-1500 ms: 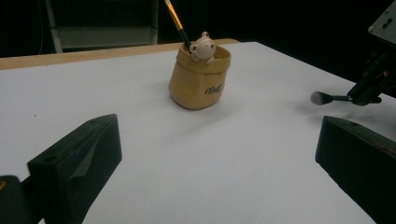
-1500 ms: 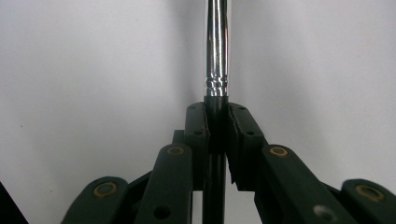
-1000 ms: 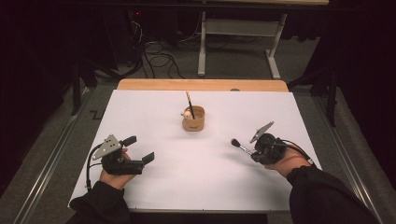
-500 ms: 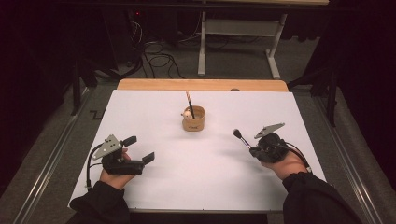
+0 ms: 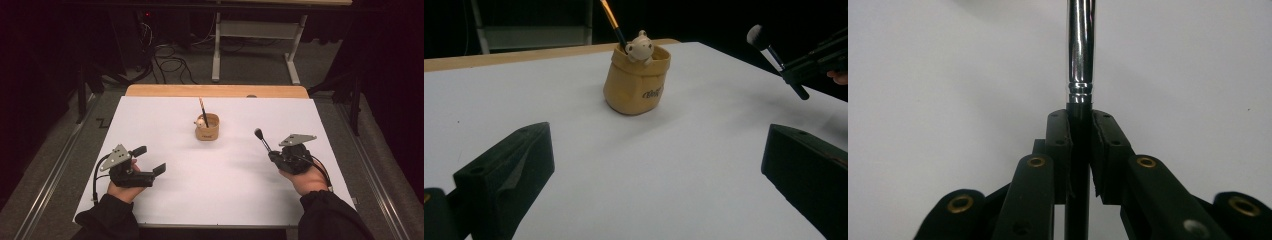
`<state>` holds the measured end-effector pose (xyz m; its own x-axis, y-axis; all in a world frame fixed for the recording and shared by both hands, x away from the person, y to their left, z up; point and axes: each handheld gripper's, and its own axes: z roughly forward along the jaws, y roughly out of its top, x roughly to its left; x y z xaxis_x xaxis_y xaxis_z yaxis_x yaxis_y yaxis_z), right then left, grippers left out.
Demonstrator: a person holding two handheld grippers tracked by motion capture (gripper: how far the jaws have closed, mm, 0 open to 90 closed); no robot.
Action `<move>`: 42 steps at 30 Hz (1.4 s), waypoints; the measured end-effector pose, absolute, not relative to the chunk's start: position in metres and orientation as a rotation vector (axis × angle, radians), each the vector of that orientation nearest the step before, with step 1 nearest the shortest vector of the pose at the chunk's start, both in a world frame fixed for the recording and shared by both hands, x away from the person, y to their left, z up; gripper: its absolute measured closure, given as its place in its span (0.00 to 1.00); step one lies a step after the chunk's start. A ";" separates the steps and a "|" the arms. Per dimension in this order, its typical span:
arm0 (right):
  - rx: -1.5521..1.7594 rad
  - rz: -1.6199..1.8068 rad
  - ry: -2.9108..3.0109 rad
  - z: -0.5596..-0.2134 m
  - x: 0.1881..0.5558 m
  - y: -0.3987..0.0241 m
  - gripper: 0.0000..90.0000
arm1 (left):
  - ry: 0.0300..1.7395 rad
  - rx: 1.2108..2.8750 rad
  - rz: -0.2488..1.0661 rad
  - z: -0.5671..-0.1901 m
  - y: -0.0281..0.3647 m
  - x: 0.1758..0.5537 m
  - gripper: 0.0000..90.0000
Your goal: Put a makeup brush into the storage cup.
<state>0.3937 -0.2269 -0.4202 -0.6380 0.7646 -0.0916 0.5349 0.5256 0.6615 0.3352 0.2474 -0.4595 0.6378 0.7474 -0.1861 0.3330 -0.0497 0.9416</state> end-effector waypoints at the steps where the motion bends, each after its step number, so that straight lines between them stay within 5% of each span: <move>1: 1.070 0.868 2.384 -0.420 0.393 -0.227 0.90 | 0.903 1.645 0.425 -0.459 0.247 0.335 0.01; 42: 1.061 1.278 2.087 -0.455 0.363 -0.245 0.90 | 0.918 1.688 0.424 -0.463 0.242 0.338 0.05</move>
